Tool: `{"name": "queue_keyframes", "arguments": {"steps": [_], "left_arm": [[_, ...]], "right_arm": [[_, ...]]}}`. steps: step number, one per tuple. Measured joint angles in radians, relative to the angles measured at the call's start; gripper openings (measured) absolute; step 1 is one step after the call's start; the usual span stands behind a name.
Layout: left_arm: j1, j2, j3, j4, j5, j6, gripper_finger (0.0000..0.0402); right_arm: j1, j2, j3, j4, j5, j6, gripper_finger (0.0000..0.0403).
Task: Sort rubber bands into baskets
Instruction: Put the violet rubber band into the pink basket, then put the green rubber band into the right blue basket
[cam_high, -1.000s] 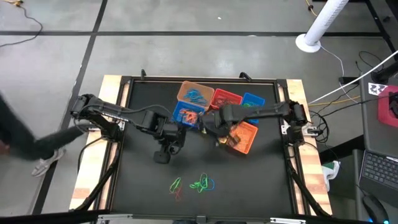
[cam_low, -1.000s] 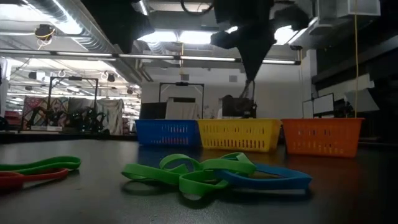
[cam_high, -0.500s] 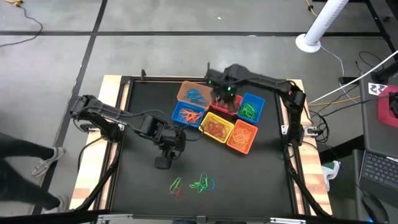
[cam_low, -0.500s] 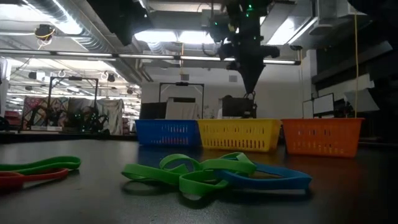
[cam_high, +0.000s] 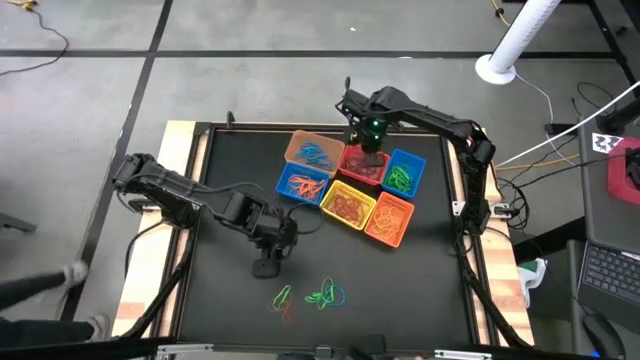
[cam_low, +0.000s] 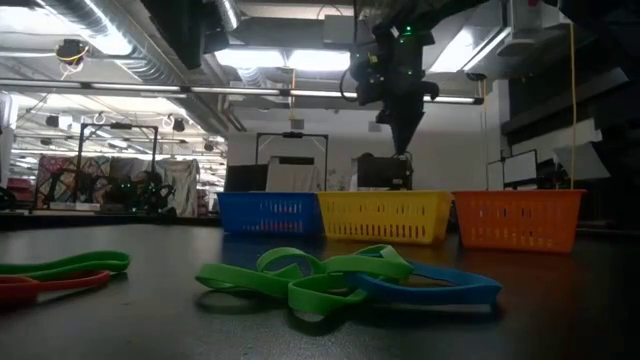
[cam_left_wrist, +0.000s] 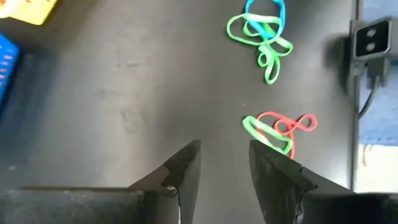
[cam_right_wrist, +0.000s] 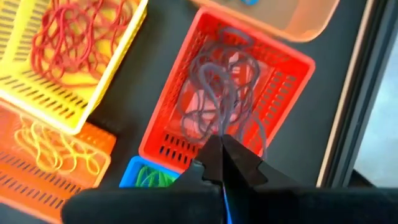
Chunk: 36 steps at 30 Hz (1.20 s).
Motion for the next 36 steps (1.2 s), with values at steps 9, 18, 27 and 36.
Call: {"name": "queue_keyframes", "arguments": {"steps": [9,18,27,36], "left_arm": [[-0.073,0.009,-0.084,0.187,0.0,-0.166,0.0131],[-0.115,0.009,-0.182,0.296,-0.028,-0.279,0.0131],[-0.127,0.034,-0.303,0.476,-0.048,-0.392,0.0131],[-0.16,0.116,-0.369,0.61,-0.052,-0.398,0.0131]], "right_arm": [[0.003,0.0,0.0,0.063,0.0,0.049,0.0057],[0.003,0.0,0.0,0.074,0.002,0.05,0.0161],[0.003,0.0,0.0,0.075,0.002,0.051,0.0179],[0.003,0.0,0.0,0.085,-0.008,0.051,0.0179]]}}
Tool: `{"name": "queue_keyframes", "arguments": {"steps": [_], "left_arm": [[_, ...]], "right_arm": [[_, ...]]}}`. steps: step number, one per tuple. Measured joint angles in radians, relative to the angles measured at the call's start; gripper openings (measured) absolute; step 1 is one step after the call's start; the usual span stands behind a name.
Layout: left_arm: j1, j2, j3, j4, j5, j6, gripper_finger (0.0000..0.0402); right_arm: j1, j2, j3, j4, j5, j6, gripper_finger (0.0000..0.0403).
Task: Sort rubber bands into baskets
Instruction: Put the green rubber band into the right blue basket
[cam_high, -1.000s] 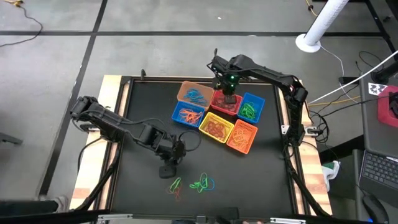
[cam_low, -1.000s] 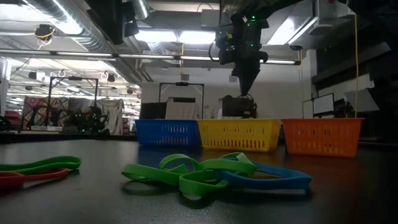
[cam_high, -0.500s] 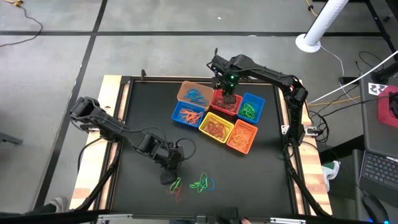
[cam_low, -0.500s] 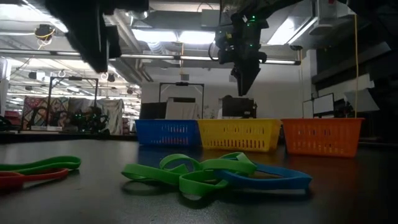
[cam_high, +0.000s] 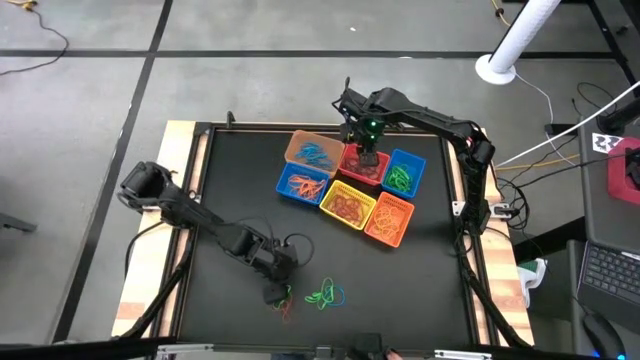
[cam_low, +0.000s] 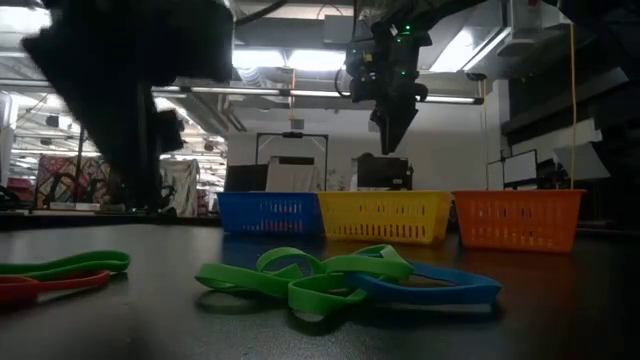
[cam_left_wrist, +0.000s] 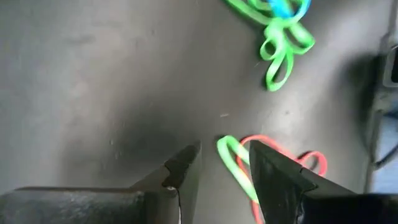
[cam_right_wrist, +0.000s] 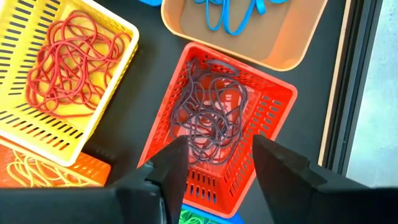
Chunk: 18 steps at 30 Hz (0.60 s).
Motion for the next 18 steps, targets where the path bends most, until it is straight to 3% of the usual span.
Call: {"name": "queue_keyframes", "arguments": {"steps": [18], "left_arm": [[-0.066,0.13,0.002,0.061,-0.004,-0.013,0.0131]], "right_arm": [[0.0,0.0,0.0,0.0,0.0,0.0,0.0179]]}}
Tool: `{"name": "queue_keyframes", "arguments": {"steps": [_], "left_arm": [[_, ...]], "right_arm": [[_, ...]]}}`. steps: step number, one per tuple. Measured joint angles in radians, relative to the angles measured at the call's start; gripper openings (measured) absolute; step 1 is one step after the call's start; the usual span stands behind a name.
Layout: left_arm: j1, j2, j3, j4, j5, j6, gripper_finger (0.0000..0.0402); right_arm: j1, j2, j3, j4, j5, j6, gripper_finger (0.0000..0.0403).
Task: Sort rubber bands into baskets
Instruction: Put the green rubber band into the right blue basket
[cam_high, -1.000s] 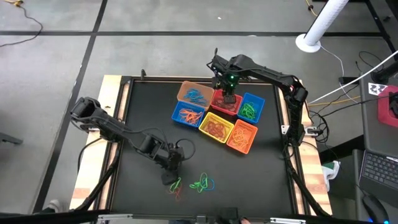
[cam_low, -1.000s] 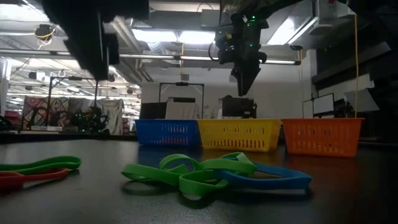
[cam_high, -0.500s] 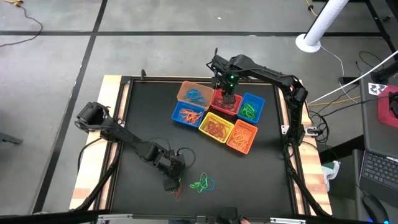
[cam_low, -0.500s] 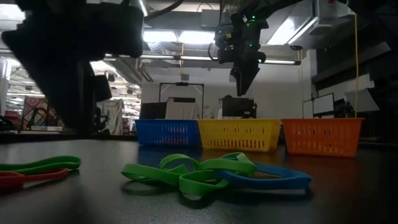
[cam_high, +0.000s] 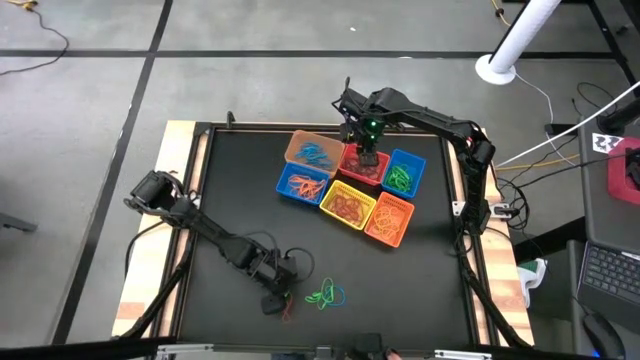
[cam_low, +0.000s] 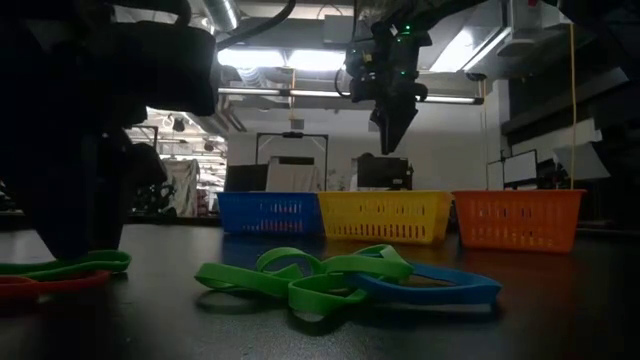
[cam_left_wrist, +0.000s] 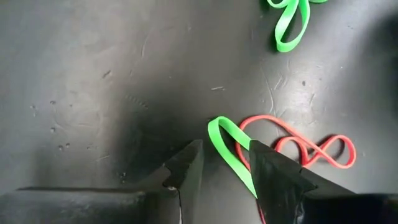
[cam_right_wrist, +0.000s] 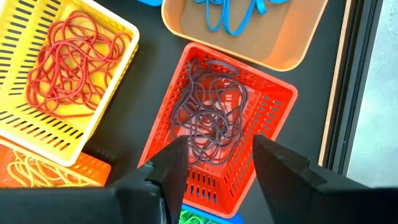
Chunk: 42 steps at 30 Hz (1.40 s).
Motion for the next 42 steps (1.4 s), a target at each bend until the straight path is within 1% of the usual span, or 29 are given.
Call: {"name": "queue_keyframes", "arguments": {"steps": [2,4,9,11,12,15,17,21,26,30,33,36,42], "left_arm": [[0.0,0.0,0.0,0.0,0.0,0.002,0.0123],[0.0,0.001,0.0,-0.001,-0.002,0.004,0.0107],[0.002,0.003,-0.001,-0.004,-0.007,0.004,0.0044],[0.006,0.002,-0.002,-0.005,-0.007,0.005,0.0016],[0.01,0.0,-0.002,-0.005,-0.004,0.006,0.0009],[0.028,-0.017,-0.003,-0.013,0.008,0.052,0.001],[0.05,-0.039,-0.003,-0.016,0.008,0.112,0.0013],[0.112,-0.092,-0.003,-0.019,-0.001,0.232,0.0003],[0.213,-0.171,-0.003,-0.018,-0.059,0.378,0.0005],[0.295,-0.231,-0.003,-0.017,-0.117,0.479,0.0003],[0.355,-0.264,-0.003,-0.005,-0.17,0.55,0.0004],[0.411,-0.285,-0.003,0.014,-0.217,0.609,0.0002],[0.508,-0.296,-0.003,0.088,-0.262,0.71,0.0001]], "right_arm": [[0.0,0.0,0.0,0.0,0.0,0.002,0.0179],[0.0,0.0,0.0,0.0,0.0,0.026,0.0179],[0.0,0.0,0.0,0.0,-0.006,0.06,0.0179],[0.0,0.0,0.0,0.0,-0.028,0.061,0.0179],[0.0,0.0,0.0,0.0,-0.048,0.061,0.0179],[0.0,0.0,0.0,0.0,-0.132,0.061,0.0179],[0.0,0.0,0.0,0.0,-0.201,0.061,0.0179],[0.001,0.0,0.0,0.0,-0.34,0.061,0.0179],[0.001,0.0,0.0,0.001,-0.518,0.101,0.0179],[0.001,0.0,0.0,0.001,-0.618,0.134,0.0179],[0.001,-0.001,0.0,0.003,-0.658,0.135,0.0179],[0.008,-0.001,0.0,0.018,-0.67,0.135,0.0179],[0.062,-0.001,0.0,0.107,-0.673,0.135,0.0179]]}}
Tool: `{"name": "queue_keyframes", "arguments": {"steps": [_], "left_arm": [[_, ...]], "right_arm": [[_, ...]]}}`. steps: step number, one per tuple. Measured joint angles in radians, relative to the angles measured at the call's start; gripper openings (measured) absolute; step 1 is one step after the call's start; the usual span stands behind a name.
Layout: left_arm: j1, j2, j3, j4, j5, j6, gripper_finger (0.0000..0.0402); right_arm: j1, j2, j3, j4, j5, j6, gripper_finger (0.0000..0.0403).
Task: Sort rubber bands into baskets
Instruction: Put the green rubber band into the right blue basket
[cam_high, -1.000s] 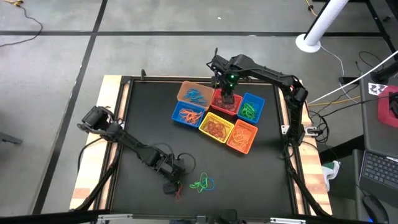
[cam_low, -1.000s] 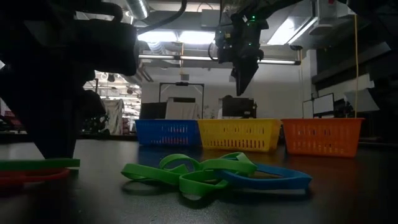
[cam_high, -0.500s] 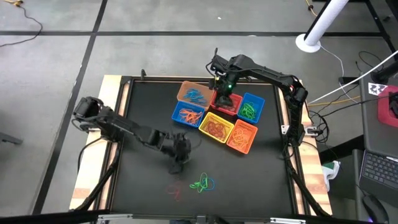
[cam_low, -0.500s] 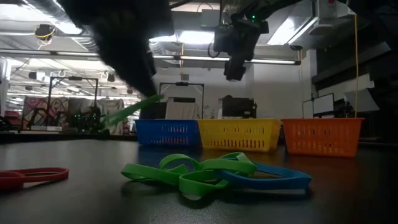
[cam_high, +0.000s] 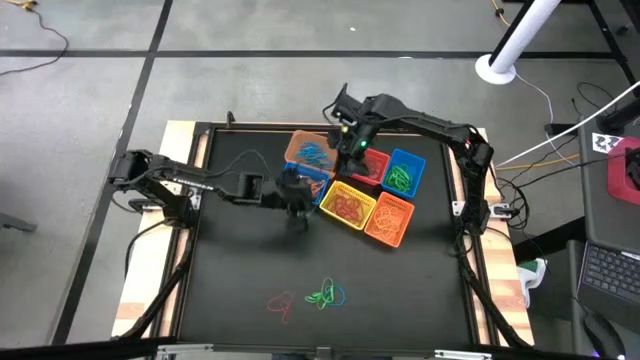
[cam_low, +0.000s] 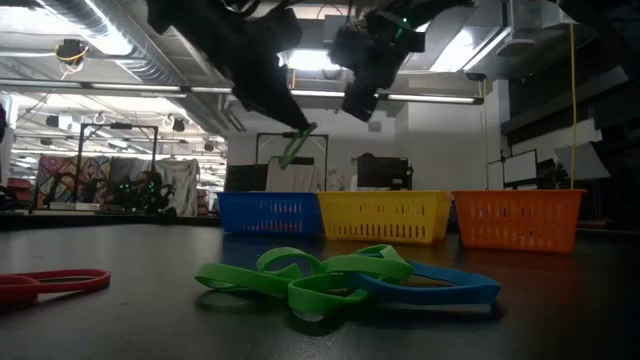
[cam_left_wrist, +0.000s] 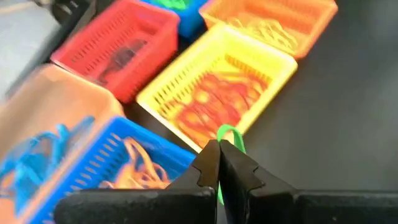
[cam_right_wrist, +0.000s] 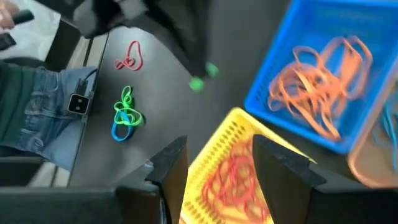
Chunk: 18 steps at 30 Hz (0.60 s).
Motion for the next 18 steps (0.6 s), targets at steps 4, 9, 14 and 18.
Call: {"name": "queue_keyframes", "arguments": {"steps": [4,9,14,18], "left_arm": [[0.051,0.0,0.0,0.049,-0.006,0.029,0.0002],[0.091,0.0,0.0,0.075,-0.008,0.055,0.0002],[0.102,0.0,0.0,0.082,-0.007,0.07,0.0001],[0.092,0.0,0.0,0.092,-0.007,0.104,0.0002]], "right_arm": [[0.066,0.0,0.0,0.069,0.06,0.031,0.0179],[0.16,0.0,0.0,0.122,0.249,0.171,0.0179],[0.239,0.0,0.0,0.158,0.535,0.317,0.0179],[0.27,0.0,0.0,0.164,0.641,0.34,0.0179]]}}
